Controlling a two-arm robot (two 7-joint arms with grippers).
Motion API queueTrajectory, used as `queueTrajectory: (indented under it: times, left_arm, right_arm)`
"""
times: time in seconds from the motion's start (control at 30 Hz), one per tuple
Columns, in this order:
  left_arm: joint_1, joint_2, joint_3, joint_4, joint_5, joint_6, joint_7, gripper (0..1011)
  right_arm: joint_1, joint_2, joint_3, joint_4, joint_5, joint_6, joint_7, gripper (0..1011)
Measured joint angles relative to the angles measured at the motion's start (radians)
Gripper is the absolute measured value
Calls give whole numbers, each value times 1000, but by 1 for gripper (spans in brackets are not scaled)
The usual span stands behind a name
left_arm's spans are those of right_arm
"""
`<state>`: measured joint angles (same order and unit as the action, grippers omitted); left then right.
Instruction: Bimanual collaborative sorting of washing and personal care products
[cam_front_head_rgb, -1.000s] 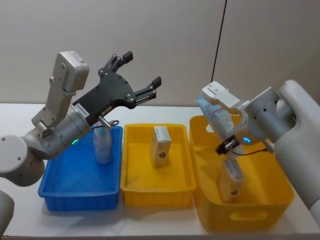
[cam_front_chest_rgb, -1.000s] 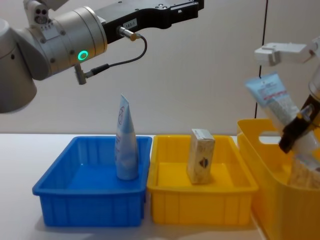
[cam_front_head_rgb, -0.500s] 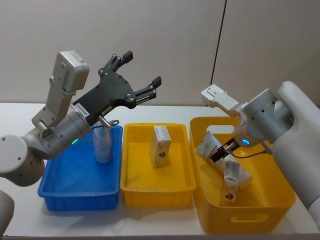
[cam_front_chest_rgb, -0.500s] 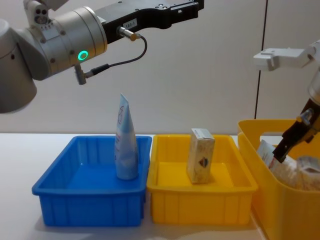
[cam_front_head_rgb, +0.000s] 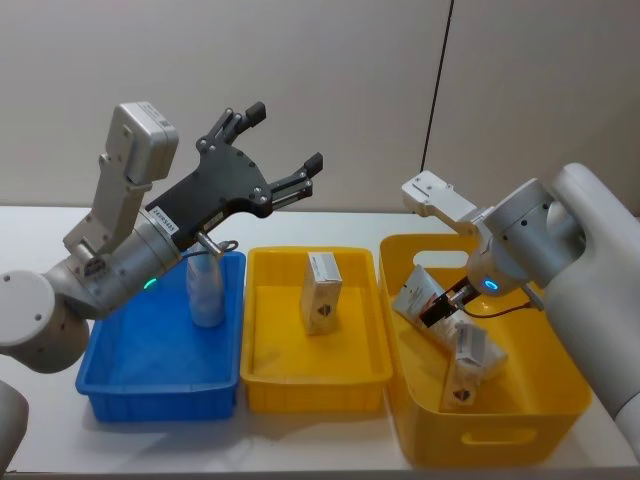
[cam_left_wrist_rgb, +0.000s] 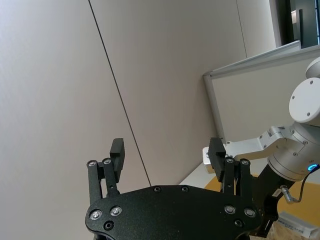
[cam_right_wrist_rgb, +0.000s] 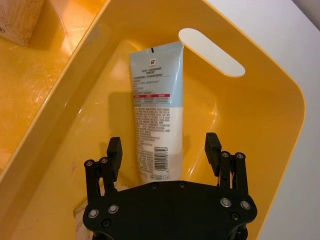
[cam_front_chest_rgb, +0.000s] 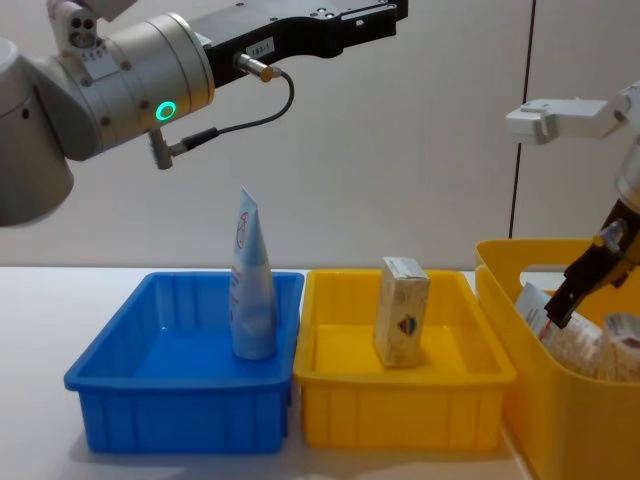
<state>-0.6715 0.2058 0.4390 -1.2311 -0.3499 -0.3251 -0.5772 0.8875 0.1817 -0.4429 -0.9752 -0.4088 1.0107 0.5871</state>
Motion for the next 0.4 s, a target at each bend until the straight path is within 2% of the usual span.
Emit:
queueTrajectory:
  times: [0.4]
  left_arm:
    - [0, 0, 0, 0, 0, 0, 0, 1001]
  right_arm:
    - [1, 0, -1, 2, 0, 1, 0, 1003]
